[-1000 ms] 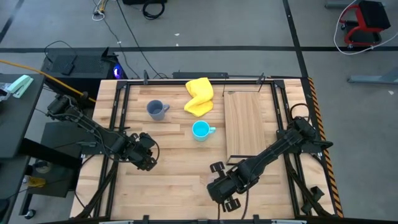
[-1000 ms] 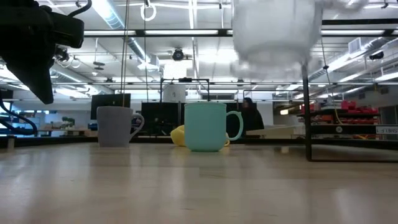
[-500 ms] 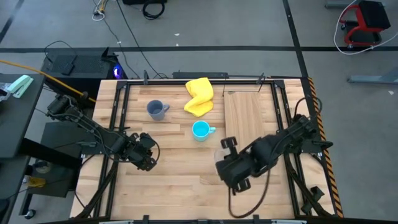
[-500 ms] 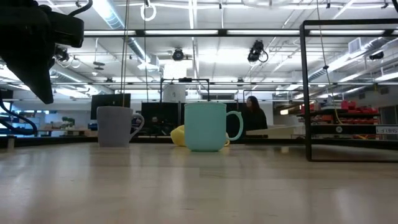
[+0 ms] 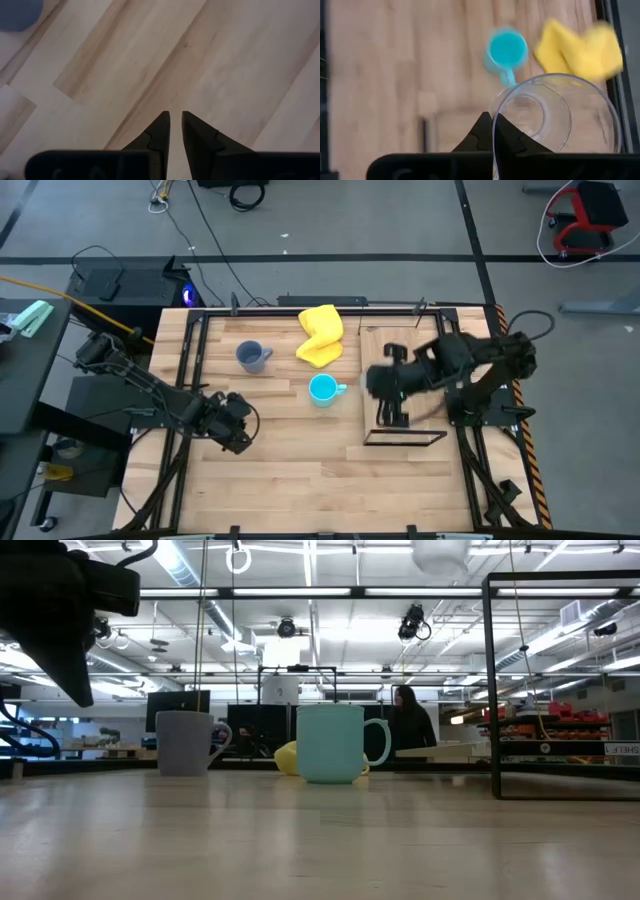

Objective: Stack small to large cups/mugs on shelf
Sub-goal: Put the transparent mug on the shelf

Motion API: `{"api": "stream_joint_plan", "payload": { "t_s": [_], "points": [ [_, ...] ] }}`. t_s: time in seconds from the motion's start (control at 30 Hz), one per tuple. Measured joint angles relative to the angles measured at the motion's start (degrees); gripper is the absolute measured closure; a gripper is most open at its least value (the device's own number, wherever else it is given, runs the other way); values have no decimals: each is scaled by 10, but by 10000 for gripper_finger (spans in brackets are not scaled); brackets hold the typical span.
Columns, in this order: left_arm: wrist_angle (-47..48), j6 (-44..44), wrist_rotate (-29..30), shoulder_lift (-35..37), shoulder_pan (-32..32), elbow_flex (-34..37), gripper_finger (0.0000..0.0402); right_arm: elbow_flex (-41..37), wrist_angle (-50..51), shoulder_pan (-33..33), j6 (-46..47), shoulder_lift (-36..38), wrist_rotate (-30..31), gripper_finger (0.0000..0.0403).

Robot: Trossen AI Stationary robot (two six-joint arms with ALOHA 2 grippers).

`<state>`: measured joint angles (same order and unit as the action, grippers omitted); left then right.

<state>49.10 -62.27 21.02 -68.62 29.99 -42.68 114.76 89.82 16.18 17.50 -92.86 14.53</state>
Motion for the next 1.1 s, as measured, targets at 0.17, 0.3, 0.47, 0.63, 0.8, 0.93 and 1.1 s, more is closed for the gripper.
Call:
{"api": "stream_joint_plan", "payload": {
  "t_s": [0.17,0.3,0.47,0.63,0.8,0.93,1.1],
  "points": [
    [-4,23,0,0,-24,0,342,-173,4,-48,34,91,-71,403],
    [-11,46,0,0,-41,0,341,-292,-37,-20,85,166,-83,403],
    [-23,65,2,0,-60,0,349,-423,-168,39,139,230,-84,403],
    [-24,66,4,0,-74,0,349,-505,-174,68,179,240,-81,403],
    [-34,75,4,0,-86,0,344,-555,-244,63,156,238,-77,403],
    [-62,99,4,0,-93,0,343,-587,-292,50,138,238,-77,403],
    [-90,123,4,0,-96,0,350,-615,-325,46,135,238,-78,403]
  ]
}}
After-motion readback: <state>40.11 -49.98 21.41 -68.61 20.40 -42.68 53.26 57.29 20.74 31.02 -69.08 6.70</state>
